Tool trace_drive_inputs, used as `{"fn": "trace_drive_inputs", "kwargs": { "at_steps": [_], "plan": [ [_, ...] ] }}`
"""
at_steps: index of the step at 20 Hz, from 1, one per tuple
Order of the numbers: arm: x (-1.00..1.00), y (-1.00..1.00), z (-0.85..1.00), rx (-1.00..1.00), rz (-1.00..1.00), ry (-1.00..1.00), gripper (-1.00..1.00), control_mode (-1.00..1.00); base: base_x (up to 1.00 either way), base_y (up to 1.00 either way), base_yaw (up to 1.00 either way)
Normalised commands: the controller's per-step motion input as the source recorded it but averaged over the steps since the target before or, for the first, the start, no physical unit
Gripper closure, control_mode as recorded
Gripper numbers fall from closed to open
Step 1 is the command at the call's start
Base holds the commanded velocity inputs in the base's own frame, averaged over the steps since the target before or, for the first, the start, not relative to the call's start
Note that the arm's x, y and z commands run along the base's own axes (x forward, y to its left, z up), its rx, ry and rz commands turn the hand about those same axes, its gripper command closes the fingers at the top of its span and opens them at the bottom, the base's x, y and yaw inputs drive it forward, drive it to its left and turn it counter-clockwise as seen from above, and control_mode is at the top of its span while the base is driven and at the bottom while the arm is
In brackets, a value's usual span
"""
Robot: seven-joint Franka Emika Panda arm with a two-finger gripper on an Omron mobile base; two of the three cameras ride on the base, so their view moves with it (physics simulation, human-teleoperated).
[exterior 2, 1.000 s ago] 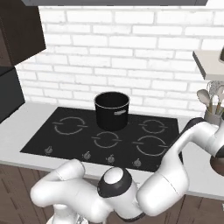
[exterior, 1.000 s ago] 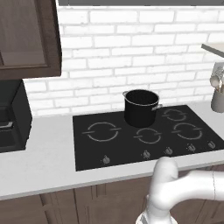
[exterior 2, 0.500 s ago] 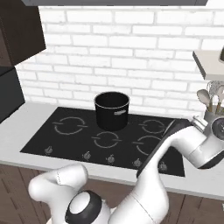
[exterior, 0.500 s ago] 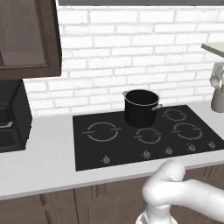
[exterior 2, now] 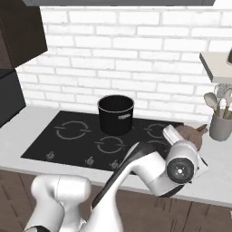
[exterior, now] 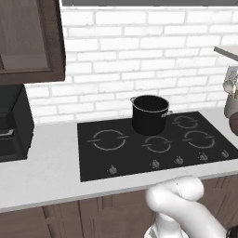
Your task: Pick the kettle from the counter and place it on a stove burner. Then turn the burner on.
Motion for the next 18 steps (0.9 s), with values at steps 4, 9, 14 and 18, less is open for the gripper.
{"fn": "trace_drive_inputs", "kwargs": {
  "at_steps": [4,9,14,18],
  "plan": [
    [-0.06,1.0,0.44,0.0,0.0,-0.07,1.0,-1.0,0.0,0.0,0.0],
    [-0.02,1.0,0.63,0.0,0.0,0.05,1.0,-1.0,0.0,0.0,0.0],
    [-0.04,1.0,0.7,0.0,0.02,0.21,1.0,-1.0,0.0,0.0,0.0],
    [-0.04,1.0,0.65,0.0,0.04,0.26,1.0,-1.0,0.0,0.0,0.0]
  ]
}}
